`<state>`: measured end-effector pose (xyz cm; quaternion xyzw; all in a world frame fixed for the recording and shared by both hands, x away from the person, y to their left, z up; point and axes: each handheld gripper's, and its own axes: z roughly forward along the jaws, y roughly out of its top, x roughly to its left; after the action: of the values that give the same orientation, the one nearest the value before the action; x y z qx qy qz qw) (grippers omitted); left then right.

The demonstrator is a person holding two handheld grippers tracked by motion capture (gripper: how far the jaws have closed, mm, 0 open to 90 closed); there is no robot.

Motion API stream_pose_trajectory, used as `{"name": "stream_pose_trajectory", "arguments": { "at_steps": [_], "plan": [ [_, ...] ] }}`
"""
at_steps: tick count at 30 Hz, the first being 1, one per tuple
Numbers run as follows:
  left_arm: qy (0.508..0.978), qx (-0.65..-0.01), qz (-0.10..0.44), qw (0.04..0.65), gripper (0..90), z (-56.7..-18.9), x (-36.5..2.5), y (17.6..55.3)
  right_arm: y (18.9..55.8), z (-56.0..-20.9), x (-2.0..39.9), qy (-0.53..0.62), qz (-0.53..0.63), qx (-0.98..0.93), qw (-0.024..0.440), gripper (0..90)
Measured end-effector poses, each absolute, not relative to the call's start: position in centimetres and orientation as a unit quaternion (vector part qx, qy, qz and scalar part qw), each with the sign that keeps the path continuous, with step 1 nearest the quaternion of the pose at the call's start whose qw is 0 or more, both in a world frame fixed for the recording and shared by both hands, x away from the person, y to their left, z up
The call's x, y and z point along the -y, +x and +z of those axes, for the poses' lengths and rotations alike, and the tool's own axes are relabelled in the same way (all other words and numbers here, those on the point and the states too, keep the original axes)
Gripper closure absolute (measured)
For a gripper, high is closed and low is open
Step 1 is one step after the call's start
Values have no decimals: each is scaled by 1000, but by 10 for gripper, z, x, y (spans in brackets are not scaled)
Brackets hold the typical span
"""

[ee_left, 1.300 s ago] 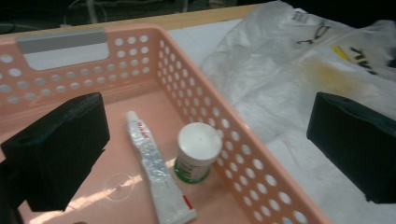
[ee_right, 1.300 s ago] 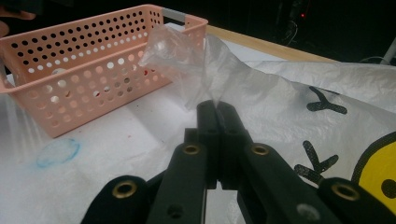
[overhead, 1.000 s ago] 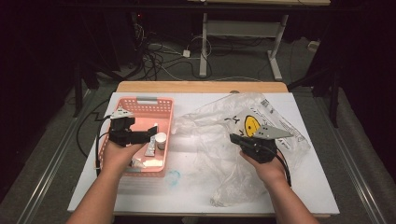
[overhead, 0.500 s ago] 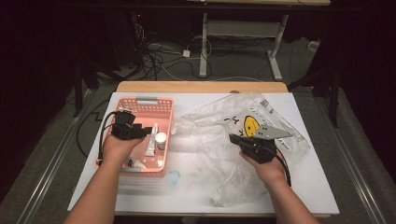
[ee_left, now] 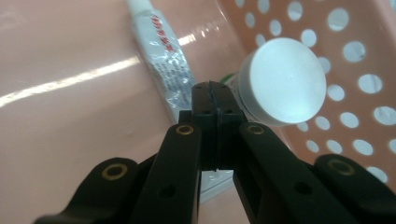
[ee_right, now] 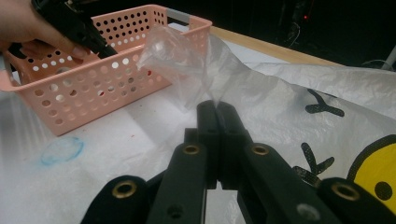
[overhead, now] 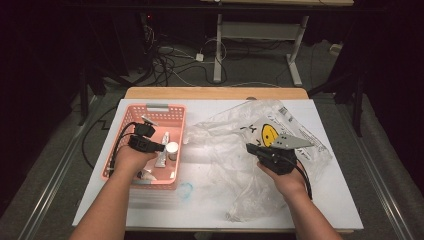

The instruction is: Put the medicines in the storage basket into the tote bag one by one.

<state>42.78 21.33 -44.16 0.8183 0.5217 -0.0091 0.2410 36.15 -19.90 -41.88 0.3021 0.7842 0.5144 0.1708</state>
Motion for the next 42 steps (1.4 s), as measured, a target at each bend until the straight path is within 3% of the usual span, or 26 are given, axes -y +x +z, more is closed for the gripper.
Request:
{"name": "stream_pose_trajectory", "arguments": {
  "at_steps": [12, 19, 28, 36, 42],
  "plan": [
    [828, -518, -33, 213, 877, -447, -206, 433, 362, -420, 201, 304, 513, -784, 172, 900],
    [832, -523, 3, 184, 877, -444, -212, 431, 361, -419, 199, 302, 514, -785, 172, 900],
    [828, -516, 44, 213, 869, -431, -226, 427, 361, -419, 199, 303, 513, -785, 171, 900],
    [832, -507, 36, 222, 487, -439, -223, 435, 362, -418, 202, 303, 516, -783, 171, 900],
    [851, -484, 28, 201, 408, -451, -217, 440, 362, -419, 201, 300, 514, -786, 170, 900]
  ]
}}
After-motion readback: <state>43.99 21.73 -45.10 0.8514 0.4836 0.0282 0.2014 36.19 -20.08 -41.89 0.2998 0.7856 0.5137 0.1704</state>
